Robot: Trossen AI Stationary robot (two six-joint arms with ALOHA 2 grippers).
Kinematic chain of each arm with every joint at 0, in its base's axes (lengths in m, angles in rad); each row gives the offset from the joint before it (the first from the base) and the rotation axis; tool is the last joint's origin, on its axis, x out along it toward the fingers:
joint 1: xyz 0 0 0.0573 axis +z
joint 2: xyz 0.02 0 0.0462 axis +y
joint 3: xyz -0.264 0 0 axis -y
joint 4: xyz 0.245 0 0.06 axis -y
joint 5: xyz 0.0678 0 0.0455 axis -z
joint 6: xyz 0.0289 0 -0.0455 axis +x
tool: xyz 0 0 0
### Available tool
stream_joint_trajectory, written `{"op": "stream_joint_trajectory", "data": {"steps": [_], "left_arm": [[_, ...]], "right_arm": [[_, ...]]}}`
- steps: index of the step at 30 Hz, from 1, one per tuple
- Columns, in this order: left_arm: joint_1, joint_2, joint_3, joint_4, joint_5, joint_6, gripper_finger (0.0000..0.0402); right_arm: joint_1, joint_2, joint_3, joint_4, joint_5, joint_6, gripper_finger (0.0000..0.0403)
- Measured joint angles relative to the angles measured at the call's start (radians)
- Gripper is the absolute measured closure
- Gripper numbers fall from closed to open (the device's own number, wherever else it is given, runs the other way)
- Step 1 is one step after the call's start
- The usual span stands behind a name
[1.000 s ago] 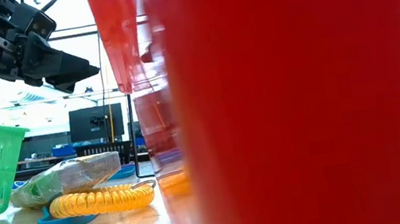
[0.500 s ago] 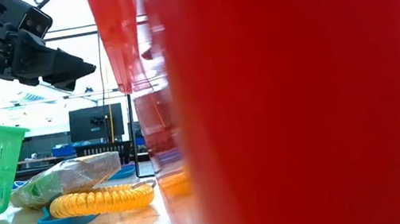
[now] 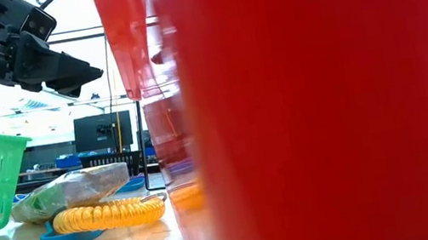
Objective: Pick & Place Office Desk Supplies
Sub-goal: Put the blue spring keychain into the red basket
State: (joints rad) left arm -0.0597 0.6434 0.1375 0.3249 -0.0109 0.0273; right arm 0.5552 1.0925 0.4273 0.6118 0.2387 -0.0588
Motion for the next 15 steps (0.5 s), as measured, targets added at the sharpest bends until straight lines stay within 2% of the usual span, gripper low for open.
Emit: {"op": "stream_joint_trajectory", "data": {"steps": [3,7,15], "left_arm": [[0.0,0.0,0.0,-0.035,0.01,-0.038,0.0255],[0.0,0.001,0.0,-0.177,0.013,-0.13,0.0255],[-0.065,0.001,0.018,-0.346,-0.026,-0.303,0.0255]], "right_arm": [[0.0,-0.089,-0.147,0.122,0.034,0.001,0.0243],[0.0,-0.159,-0.268,0.198,0.063,0.036,0.0243],[0.0,-0.181,-0.304,0.186,0.083,0.07,0.0243]]}}
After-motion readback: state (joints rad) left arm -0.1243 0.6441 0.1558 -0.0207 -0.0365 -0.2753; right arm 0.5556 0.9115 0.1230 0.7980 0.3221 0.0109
